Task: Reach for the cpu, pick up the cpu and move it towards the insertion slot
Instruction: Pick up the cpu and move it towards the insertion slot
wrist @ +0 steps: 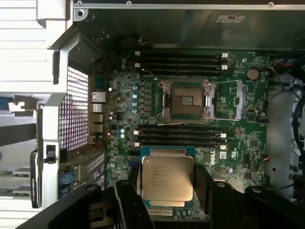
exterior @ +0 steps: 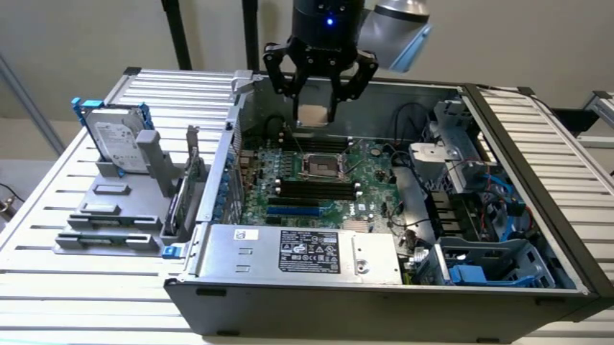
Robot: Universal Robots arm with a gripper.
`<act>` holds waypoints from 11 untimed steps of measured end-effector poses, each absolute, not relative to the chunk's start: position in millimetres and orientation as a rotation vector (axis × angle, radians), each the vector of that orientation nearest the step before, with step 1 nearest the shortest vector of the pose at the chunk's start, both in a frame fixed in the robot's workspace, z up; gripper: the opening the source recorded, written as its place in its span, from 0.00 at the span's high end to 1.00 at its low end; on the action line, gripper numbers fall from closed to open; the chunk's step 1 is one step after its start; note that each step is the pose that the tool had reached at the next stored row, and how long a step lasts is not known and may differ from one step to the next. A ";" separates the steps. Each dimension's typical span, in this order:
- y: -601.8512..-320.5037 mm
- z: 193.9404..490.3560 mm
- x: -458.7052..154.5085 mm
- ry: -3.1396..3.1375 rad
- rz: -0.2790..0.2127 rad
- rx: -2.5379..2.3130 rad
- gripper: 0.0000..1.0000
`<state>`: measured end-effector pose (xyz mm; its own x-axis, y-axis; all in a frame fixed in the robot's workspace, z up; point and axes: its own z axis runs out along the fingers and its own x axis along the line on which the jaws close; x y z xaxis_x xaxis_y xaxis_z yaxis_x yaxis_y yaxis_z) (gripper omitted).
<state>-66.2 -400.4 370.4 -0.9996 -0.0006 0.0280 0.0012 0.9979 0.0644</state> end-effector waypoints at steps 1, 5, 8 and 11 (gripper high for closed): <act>-397.5 369.7 -62.8 -3.112 -0.100 -0.001 0.46; -382.0 367.4 -53.9 -3.112 -0.098 -0.001 0.46; -368.4 366.0 -49.3 -3.112 -0.095 -0.001 0.46; -354.9 364.3 -47.1 -3.112 -0.087 -0.001 0.46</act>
<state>-47.1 -354.9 364.3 -0.9996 -0.0003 0.0279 0.0013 0.9984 0.0560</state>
